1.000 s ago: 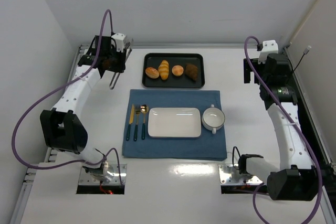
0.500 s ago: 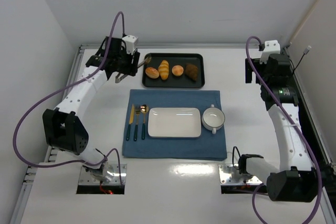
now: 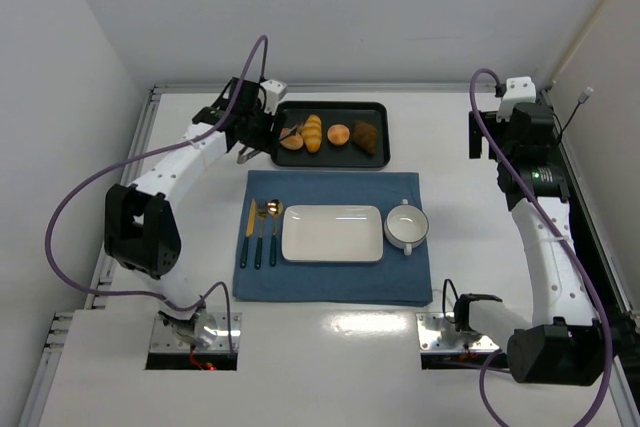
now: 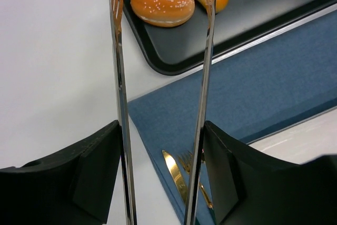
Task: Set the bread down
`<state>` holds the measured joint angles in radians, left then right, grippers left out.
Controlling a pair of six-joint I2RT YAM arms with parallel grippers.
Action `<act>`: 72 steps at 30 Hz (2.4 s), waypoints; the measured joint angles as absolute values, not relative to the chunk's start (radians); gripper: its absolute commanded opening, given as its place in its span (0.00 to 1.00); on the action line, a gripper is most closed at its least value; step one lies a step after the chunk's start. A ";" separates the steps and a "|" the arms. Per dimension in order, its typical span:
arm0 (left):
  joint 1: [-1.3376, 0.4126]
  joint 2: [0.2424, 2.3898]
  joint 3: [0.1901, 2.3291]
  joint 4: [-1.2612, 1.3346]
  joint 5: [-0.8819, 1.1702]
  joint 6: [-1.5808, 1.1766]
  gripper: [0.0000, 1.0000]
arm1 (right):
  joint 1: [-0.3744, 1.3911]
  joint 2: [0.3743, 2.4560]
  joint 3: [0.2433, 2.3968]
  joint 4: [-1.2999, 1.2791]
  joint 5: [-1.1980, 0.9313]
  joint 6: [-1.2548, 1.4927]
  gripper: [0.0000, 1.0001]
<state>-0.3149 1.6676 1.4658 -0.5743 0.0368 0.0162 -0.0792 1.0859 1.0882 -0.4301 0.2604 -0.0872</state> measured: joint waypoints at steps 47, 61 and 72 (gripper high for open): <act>-0.315 1.867 1.466 -0.529 0.003 0.045 0.60 | -0.097 1.086 1.077 -0.428 0.253 -0.102 1.00; -0.315 1.884 1.466 -0.529 0.003 0.045 0.60 | -0.097 1.086 1.077 -0.428 0.250 -0.102 1.00; -0.290 1.884 1.451 -0.533 0.016 0.046 0.61 | -0.097 1.086 1.077 -0.428 0.238 -0.102 1.00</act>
<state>-0.2905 1.8835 1.4509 -0.5335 0.0162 0.0460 -0.0967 1.0859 1.0767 -0.4278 0.2382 -0.1020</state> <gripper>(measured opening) 0.611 1.001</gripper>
